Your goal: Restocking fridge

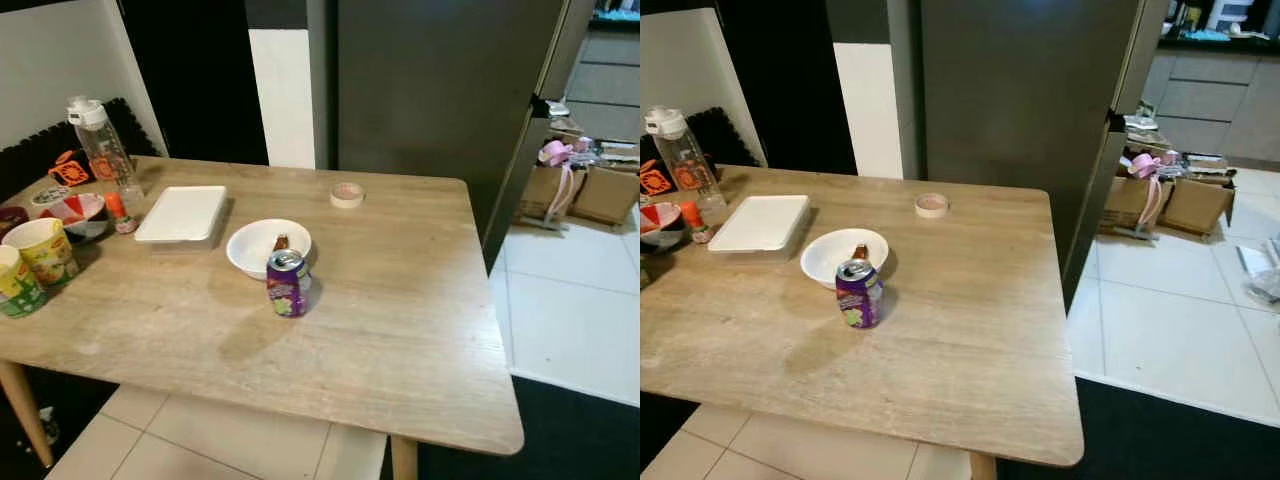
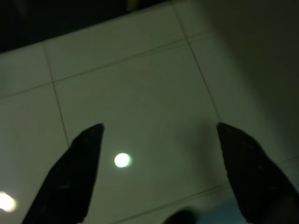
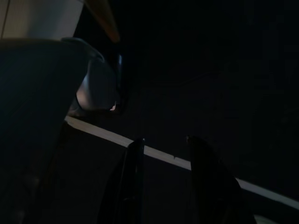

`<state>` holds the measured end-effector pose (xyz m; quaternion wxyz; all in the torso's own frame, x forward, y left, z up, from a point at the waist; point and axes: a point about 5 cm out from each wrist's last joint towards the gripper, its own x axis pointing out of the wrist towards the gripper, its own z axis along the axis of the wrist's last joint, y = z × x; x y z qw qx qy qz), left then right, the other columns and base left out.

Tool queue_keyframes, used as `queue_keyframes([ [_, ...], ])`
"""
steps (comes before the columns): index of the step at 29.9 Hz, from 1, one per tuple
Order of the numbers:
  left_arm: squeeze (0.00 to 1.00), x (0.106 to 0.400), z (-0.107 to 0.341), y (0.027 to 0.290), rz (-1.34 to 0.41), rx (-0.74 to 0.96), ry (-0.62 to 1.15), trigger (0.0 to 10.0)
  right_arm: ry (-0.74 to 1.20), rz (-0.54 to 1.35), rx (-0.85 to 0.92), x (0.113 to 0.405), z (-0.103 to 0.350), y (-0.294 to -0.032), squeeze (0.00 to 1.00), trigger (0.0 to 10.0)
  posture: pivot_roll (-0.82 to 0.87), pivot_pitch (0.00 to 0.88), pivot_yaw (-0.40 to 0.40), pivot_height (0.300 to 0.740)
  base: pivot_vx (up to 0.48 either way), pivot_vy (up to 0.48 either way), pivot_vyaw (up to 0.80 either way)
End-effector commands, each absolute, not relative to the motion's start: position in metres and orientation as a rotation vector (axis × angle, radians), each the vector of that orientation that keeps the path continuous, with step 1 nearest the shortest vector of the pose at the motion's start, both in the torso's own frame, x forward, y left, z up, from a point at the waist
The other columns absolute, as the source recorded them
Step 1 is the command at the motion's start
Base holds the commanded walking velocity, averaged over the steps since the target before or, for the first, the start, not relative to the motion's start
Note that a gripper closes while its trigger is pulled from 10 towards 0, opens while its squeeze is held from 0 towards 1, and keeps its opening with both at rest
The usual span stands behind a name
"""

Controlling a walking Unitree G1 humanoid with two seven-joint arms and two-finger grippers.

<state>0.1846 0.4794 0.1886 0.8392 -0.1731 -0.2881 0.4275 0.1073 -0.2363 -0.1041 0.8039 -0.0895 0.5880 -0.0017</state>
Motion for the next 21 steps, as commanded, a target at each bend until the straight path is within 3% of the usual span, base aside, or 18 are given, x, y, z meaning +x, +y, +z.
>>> queue_keyframes([
  [1, 0.85, 0.216, 0.236, 0.457, 0.528, -0.302, -0.761, 10.0, 1.250, -0.009, -0.186, 0.109, -0.103, -0.237, 0.00, 10.0, -0.08, 0.000, 0.023, 0.740, 0.000, 0.000, 0.00],
  [2, 0.85, 0.216, 0.236, 0.457, 0.528, -0.302, -0.761, 10.0, 1.250, -0.009, -0.186, 0.109, -0.103, -0.237, 0.00, 10.0, -0.08, 0.000, 0.023, 0.740, 0.000, 0.000, 0.00],
  [3, 1.00, 0.238, 0.256, 0.429, 0.259, -0.267, -0.815, 10.0, 1.249, -0.009, -0.186, 0.109, -0.103, -0.237, 0.00, 10.0, -0.08, 0.000, 0.023, 0.740, 0.000, 0.000, 0.00],
  [7, 1.00, 0.238, 0.256, 0.429, 0.259, -0.267, -0.815, 10.0, 1.249, -0.009, -0.186, 0.109, -0.103, -0.237, 0.00, 10.0, -0.08, 0.000, 0.023, 0.740, 0.000, 0.000, 0.00],
  [8, 1.00, 0.253, 0.268, 0.398, 0.030, -0.250, -0.837, 10.0, 1.249, -0.010, -0.186, 0.109, -0.103, -0.237, 0.00, 10.0, -0.08, 0.000, 0.022, 0.740, 0.000, 0.000, 0.00],
  [11, 1.00, 0.253, 0.268, 0.398, 0.030, -0.250, -0.837, 10.0, 1.249, -0.010, -0.186, 0.109, -0.103, -0.237, 0.00, 10.0, -0.08, 0.000, 0.022, 0.740, 0.000, 0.000, 0.00],
  [12, 1.00, 0.266, 0.273, 0.363, -0.190, -0.247, -0.814, 10.0, 1.250, -0.011, -0.187, 0.109, -0.103, -0.238, 0.00, 10.0, -0.08, 0.000, 0.022, 0.740, 0.000, 0.000, 0.00],
  [13, 1.00, 0.266, 0.273, 0.363, -0.190, -0.247, -0.814, 10.0, 1.250, -0.011, -0.187, 0.109, -0.103, -0.238, 0.00, 10.0, -0.08, 0.000, 0.022, 0.740, 0.000, 0.000, 0.00],
  [14, 1.00, 0.279, 0.269, 0.330, -0.375, -0.256, -0.760, 10.0, 1.250, -0.011, -0.187, 0.109, -0.103, -0.238, 0.00, 10.0, -0.08, 0.000, 0.020, 0.740, 0.000, 0.000, 0.00],
  [16, 1.00, 0.279, 0.269, 0.330, -0.375, -0.256, -0.760, 10.0, 1.250, -0.011, -0.187, 0.109, -0.103, -0.238, 0.00, 10.0, -0.08, 0.000, 0.020, 0.740, 0.000, 0.000, 0.00],
  [17, 1.00, 0.288, 0.261, 0.306, -0.494, -0.278, -0.709, 10.0, 1.250, -0.011, -0.187, 0.109, -0.103, -0.238, 0.00, 10.0, -0.08, 0.000, 0.020, 0.740, 0.000, 0.000, 0.00],
  [18, 1.00, 0.288, 0.261, 0.306, -0.494, -0.278, -0.709, 10.0, 1.250, -0.011, -0.187, 0.109, -0.103, -0.238, 0.00, 10.0, -0.08, 0.000, 0.020, 0.740, 0.000, 0.000, 0.00],
  [19, 1.00, 0.306, 0.244, 0.278, -0.571, -0.263, -0.614, 10.0, 1.250, -0.010, -0.186, 0.109, -0.103, -0.238, 0.00, 10.0, -0.08, 0.000, 0.023, 0.740, 0.000, 0.000, 0.00],
  [21, 1.00, 0.306, 0.244, 0.278, -0.571, -0.263, -0.614, 10.0, 1.250, -0.010, -0.186, 0.109, -0.103, -0.238, 0.00, 10.0, -0.08, 0.000, 0.023, 0.740, 0.000, 0.000, 0.00],
])
